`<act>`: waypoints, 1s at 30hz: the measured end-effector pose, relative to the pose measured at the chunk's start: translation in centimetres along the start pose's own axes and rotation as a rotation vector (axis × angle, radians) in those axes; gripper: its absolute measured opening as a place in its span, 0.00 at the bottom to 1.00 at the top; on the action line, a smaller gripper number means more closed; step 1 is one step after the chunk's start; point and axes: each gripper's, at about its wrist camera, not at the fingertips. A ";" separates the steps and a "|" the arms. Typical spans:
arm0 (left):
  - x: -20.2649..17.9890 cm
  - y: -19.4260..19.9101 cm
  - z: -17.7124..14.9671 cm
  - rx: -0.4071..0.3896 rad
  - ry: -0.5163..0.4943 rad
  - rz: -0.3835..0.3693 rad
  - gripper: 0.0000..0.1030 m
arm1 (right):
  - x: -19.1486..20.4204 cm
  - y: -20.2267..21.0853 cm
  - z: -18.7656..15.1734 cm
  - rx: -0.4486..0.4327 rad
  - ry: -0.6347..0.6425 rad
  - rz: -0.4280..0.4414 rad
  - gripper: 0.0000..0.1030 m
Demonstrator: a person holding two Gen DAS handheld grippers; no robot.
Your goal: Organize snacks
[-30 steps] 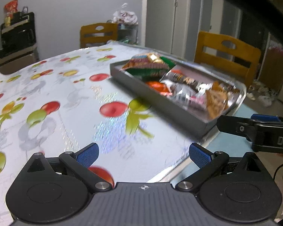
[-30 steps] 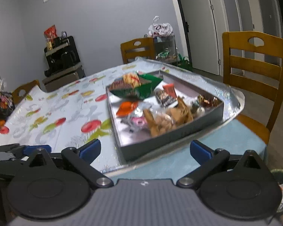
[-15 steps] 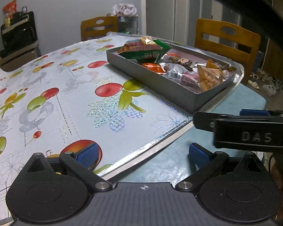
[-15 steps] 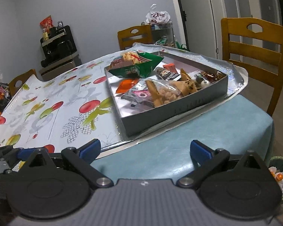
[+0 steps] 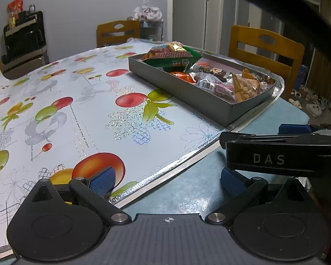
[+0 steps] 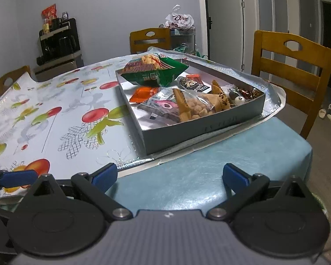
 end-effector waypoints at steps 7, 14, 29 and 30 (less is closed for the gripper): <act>0.0 0.0 -0.1 -0.003 0.001 -0.002 1.00 | 0.0 -0.1 0.0 0.003 0.008 -0.004 1.00; 0.0 0.0 -0.1 -0.003 0.001 -0.002 1.00 | 0.0 -0.1 0.0 0.003 0.009 -0.005 1.00; 0.0 0.1 -0.1 -0.005 0.000 -0.003 1.00 | 0.3 -0.3 -0.1 0.007 0.031 -0.019 1.00; 0.0 0.1 -0.1 -0.006 0.000 -0.003 1.00 | 0.3 -0.3 -0.1 0.007 0.033 -0.021 1.00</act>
Point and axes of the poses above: each gripper's, at about its wrist camera, not at the fingertips, and y roughly against the way its jaws point, x to its left, z to its top, and after that the axes turned 1 degree about -z, right-handed
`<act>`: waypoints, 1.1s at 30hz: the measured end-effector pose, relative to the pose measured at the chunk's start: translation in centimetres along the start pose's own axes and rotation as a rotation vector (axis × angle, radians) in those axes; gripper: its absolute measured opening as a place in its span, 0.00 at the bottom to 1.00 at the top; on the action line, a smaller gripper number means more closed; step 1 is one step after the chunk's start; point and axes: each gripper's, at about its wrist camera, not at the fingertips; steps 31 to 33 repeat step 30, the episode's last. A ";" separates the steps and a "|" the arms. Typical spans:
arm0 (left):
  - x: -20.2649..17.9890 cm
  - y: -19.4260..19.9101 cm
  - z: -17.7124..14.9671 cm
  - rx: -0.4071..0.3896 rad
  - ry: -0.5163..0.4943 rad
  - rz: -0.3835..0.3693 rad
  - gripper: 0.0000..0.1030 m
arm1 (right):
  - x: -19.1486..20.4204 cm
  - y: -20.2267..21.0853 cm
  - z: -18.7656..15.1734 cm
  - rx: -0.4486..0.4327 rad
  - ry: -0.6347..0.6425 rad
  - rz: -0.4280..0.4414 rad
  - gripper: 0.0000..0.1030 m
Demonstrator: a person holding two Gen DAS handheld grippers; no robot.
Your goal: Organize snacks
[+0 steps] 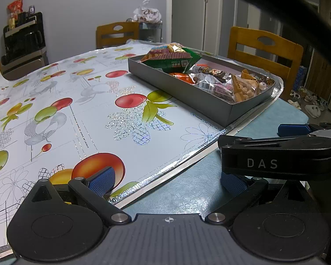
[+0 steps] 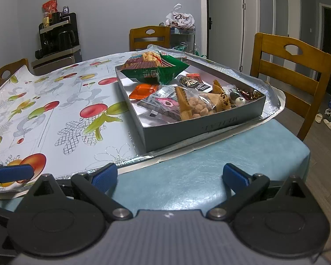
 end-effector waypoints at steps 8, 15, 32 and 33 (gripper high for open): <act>0.2 0.1 0.0 0.006 0.004 -0.003 1.00 | 0.0 0.0 0.0 -0.003 -0.005 0.003 1.00; 0.4 0.1 0.2 0.018 -0.007 -0.021 1.00 | -0.1 0.1 0.0 -0.006 -0.009 0.004 1.00; 0.6 0.0 0.0 0.011 -0.004 -0.018 1.00 | -0.1 0.1 -0.1 -0.007 -0.009 0.004 1.00; 0.6 0.0 0.0 0.011 -0.004 -0.018 1.00 | -0.1 0.1 -0.1 -0.007 -0.009 0.004 1.00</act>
Point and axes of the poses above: each gripper's, at about its wrist camera, not at the fingertips, and y roughly against the way its jaws point, x to its left, z to its top, and after that the axes turned 1 degree about -z, right-handed
